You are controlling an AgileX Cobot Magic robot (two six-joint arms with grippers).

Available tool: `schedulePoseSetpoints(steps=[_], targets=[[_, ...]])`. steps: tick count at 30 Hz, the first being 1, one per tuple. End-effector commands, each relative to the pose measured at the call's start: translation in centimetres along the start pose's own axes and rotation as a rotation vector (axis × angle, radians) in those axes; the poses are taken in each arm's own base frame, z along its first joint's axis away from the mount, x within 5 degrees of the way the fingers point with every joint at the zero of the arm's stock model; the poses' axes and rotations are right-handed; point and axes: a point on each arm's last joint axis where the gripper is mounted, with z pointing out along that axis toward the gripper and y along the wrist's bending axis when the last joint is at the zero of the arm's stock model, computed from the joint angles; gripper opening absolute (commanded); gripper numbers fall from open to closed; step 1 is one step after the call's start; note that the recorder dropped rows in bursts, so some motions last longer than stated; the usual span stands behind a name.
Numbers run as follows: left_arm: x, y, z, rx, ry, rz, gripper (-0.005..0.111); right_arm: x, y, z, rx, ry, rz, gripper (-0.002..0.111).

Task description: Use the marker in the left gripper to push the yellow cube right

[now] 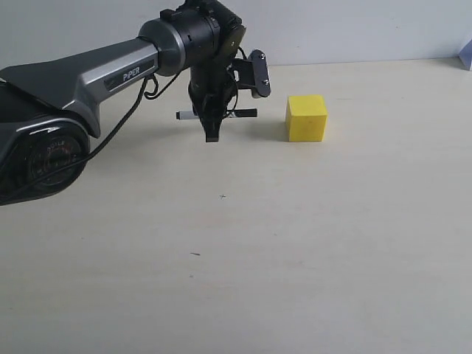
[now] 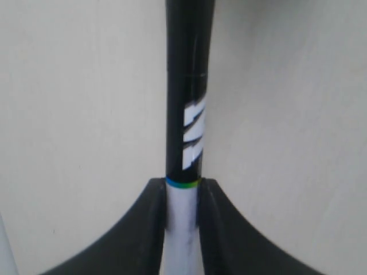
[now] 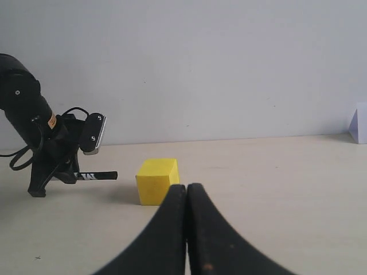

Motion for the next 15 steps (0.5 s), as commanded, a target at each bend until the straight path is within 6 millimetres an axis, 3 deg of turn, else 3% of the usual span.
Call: schedulePoseSetpoints(steps=[1,9,15], targets=[[-0.5,0.1,-0.4,-0.028,-0.024,0.008,0.0,0.1,0.0,0.0,-0.001,-0.009,-0.002,0.0],[-0.6,0.5,-0.4,-0.071,-0.029,0.022,0.0,0.1,0.0,0.0,-0.001,-0.009,-0.002,0.0],[-1.6,-0.3,-0.7,-0.043,-0.065,0.045,0.0,0.1,0.0,0.0,-0.001,-0.009,-0.002,0.0]])
